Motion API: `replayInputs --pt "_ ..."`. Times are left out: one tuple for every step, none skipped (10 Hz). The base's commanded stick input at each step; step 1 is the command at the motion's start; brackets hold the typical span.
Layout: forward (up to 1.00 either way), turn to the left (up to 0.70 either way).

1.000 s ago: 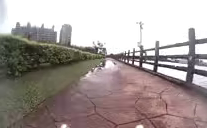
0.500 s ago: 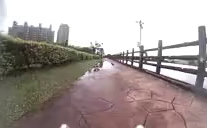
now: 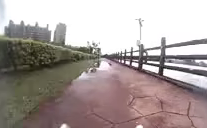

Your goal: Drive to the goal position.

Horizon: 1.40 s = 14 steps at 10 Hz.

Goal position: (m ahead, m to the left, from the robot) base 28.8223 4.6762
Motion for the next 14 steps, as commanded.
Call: replayInputs --pt "0.85 0.01" --pt "0.85 0.01" --pt "0.85 0.01" --pt "0.85 0.01" --pt "0.85 0.01" --pt "0.85 0.01" --pt "0.85 0.01" --pt "0.85 -0.06" --pt "0.85 -0.26" --pt "0.85 -0.33" --pt "0.85 -0.33" --pt "0.85 -0.33" --pt "0.85 -0.30" --pt "0.85 -0.17"
